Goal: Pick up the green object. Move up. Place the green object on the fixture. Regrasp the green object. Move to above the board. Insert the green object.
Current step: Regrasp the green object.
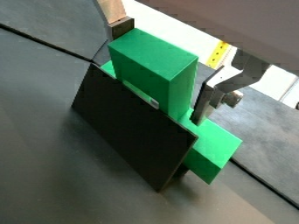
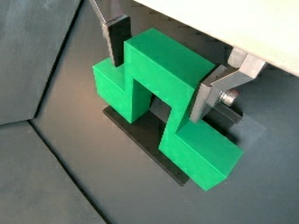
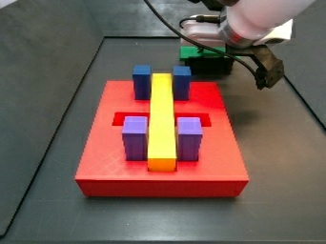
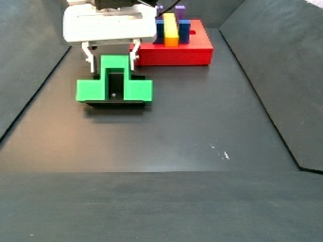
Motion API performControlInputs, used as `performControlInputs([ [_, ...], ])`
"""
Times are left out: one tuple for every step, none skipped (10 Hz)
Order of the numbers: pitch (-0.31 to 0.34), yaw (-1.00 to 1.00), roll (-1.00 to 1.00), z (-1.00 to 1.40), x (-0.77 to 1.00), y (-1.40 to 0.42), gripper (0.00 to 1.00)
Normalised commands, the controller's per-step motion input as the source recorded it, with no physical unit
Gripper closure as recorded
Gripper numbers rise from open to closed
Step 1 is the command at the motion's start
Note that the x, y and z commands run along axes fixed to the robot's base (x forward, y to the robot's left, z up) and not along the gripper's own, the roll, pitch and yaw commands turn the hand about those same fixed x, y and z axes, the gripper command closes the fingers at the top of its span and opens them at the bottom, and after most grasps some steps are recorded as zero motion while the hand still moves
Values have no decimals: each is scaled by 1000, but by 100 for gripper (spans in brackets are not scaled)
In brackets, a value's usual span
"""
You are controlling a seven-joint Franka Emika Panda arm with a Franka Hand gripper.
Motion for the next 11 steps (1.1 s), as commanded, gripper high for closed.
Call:
performControlInputs([
  [0,0,0,0,0,0,100],
  [0,0,0,0,0,0,100],
  [0,0,0,0,0,0,100],
  [0,0,0,0,0,0,100],
  [0,0,0,0,0,0,100],
  [0,0,0,0,0,0,100],
  [0,0,0,0,0,0,100],
  [0,0,0,0,0,0,100],
  [0,0,0,0,0,0,100],
  [0,0,0,0,0,0,100],
  [0,0,0,0,0,0,100],
])
